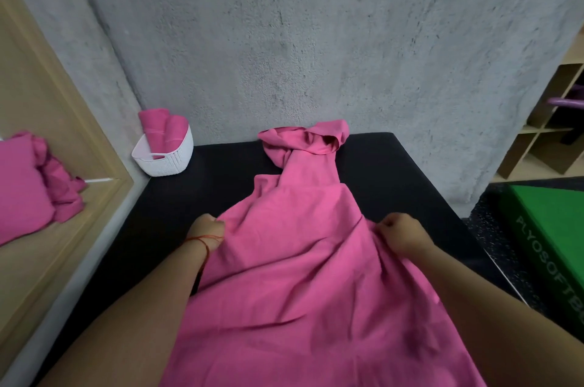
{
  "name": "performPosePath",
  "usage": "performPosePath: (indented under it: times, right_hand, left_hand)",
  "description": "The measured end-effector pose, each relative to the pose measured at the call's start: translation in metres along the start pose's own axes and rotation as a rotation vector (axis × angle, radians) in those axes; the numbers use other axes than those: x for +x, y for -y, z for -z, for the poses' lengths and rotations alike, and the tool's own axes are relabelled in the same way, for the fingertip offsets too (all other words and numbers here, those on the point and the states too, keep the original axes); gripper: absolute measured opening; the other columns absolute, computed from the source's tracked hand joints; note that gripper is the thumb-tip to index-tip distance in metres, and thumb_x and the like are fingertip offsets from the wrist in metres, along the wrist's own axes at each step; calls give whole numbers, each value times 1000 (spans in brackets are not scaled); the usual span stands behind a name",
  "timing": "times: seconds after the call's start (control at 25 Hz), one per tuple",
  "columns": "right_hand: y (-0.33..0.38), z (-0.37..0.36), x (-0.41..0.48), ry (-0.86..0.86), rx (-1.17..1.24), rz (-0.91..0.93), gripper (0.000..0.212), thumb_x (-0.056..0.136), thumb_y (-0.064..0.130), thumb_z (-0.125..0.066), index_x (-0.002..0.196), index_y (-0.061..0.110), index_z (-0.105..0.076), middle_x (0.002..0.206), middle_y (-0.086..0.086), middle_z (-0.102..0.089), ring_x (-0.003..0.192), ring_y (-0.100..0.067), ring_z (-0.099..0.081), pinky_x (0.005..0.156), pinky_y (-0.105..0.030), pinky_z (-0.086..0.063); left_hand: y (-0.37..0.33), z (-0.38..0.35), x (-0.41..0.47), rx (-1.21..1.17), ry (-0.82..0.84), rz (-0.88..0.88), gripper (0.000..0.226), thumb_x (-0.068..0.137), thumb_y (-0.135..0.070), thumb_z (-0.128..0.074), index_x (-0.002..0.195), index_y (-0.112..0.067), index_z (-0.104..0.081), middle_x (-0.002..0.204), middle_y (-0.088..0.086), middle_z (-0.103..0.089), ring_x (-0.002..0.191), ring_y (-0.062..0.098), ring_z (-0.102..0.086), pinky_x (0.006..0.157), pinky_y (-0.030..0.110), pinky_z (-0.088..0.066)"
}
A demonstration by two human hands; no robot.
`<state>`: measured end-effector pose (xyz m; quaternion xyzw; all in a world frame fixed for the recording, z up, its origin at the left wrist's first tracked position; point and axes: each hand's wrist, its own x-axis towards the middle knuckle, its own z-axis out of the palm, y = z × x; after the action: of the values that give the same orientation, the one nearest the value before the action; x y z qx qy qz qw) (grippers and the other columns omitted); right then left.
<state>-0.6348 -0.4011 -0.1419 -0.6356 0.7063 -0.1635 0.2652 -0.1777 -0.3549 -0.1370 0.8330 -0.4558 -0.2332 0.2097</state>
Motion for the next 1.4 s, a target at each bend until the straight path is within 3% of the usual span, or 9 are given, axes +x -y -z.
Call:
performPosePath:
  times: [0.2, 0.4, 0.56, 0.76, 0.84, 0.92, 1.08, 1.2, 1.4]
  right_hand:
    - [-70, 67, 6, -280, -51, -299, 29, 95, 21, -52, 114, 2, -63, 114, -29, -69, 104, -45, -69, 90, -50, -57]
    - [-103, 82, -17, -315, -121, -421, 39, 95, 22, -46, 128, 6, -59, 122, -29, -67, 110, -47, -67, 95, -53, -53]
    - [-80, 58, -45, -274, -205, -280, 35, 100, 25, -43, 133, 13, -45, 139, -24, -55, 124, -46, -57, 101, -57, -47]
    - [-71, 16, -89, -482, -289, 22, 50, 99, 38, -60, 145, 25, -45, 156, -10, -41, 140, -41, -41, 106, -63, -40]
    - [-81, 4, -110, -541, -198, 80, 45, 100, 31, -57, 142, 16, -51, 152, -17, -46, 132, -46, -47, 101, -64, -45]
    - [-103, -7, -125, -582, -228, 92, 38, 96, 26, -47, 123, 2, -61, 127, -30, -59, 106, -52, -58, 88, -60, -50]
    - [-135, 2, -141, -304, -480, 75, 32, 99, 32, -50, 91, 12, -73, 97, -18, -70, 91, -43, -62, 80, -51, -48]
    - [-132, 23, -153, -234, -453, 31, 19, 101, 19, -60, 88, 8, -69, 95, -17, -69, 87, -41, -68, 77, -48, -56]
    - [-147, 32, -140, 13, -615, 146, 65, 95, 43, -16, 113, 13, -72, 113, -10, -71, 108, -29, -67, 93, -38, -54]
  left_hand:
    - [86, 75, 28, 52, -289, 206, 30, 94, -6, -56, 106, 20, -65, 108, 44, -65, 104, 55, -64, 88, 51, -51]
    - [152, 103, 21, 131, -409, 328, 36, 92, -7, -64, 109, 25, -64, 110, 48, -62, 107, 62, -62, 91, 58, -52]
    - [130, 76, -25, 136, -447, 164, 43, 90, -19, -65, 121, 8, -57, 124, 38, -59, 114, 54, -58, 94, 58, -50]
    - [115, 11, -98, 317, -445, -126, 61, 82, -33, -77, 133, -6, -58, 144, 23, -52, 131, 46, -47, 104, 65, -39]
    - [116, -11, -129, 325, -417, -159, 63, 83, -41, -75, 132, -6, -59, 143, 22, -53, 132, 44, -47, 104, 64, -40]
    - [116, -22, -155, 322, -389, -167, 65, 82, -52, -63, 130, -9, -59, 136, 20, -56, 126, 42, -51, 98, 60, -44]
    - [134, -17, -186, 453, -274, -244, 53, 83, -65, -54, 111, -22, -65, 110, 9, -62, 103, 36, -59, 78, 52, -51]
    - [144, -1, -194, 469, -213, -274, 26, 96, -43, -60, 111, -22, -65, 114, 5, -62, 104, 33, -58, 79, 49, -51]
    - [130, 23, -207, 637, -88, -229, 30, 100, -10, -36, 118, -23, -57, 128, -1, -57, 117, 25, -55, 90, 44, -49]
